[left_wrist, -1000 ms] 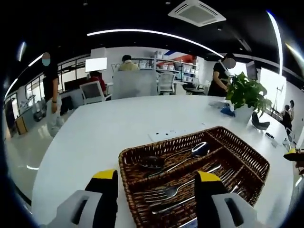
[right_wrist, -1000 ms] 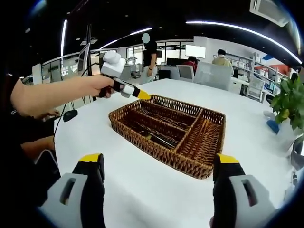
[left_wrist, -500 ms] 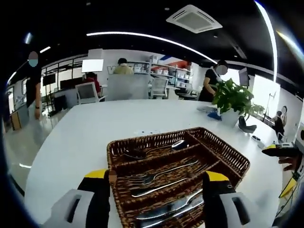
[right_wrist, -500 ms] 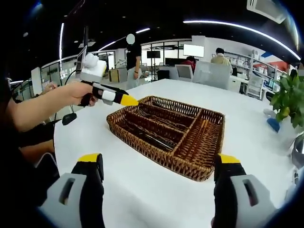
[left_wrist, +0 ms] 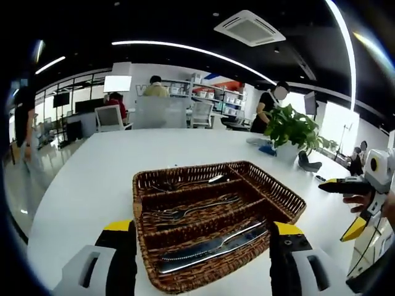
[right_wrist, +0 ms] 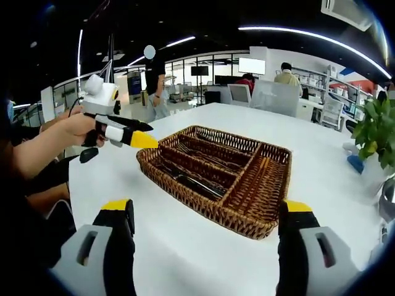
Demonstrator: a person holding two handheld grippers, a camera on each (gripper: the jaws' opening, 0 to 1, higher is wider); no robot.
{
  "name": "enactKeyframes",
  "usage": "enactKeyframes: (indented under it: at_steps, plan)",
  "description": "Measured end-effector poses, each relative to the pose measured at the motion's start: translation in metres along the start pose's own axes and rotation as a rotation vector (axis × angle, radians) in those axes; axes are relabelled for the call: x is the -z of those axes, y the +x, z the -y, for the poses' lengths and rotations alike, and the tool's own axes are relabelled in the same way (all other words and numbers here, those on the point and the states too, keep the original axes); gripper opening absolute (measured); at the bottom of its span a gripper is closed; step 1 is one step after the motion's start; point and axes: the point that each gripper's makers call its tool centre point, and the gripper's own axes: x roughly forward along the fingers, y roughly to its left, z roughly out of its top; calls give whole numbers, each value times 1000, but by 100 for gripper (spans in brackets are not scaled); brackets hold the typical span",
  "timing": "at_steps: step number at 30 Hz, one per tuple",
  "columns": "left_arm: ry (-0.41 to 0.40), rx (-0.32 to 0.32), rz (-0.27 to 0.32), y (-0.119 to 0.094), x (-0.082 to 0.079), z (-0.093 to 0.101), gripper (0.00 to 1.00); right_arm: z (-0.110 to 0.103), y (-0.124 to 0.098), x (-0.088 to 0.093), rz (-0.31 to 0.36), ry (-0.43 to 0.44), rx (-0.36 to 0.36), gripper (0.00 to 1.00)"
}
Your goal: Arrange the knives, forks, and spoons in their matching storage slots by inserting each utensil handle-first until every utensil is classified and aligned in the correct compartment
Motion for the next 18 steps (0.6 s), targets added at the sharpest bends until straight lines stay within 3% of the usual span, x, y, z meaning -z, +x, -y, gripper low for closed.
enactKeyframes:
  at_steps: [11, 18]
  plan:
    - [7, 23, 8, -24, 12, 17, 99, 1, 0, 0, -11, -5, 4, 100]
    - [34, 88, 18, -35, 11, 33, 100, 4, -4, 1, -1, -1, -1, 100]
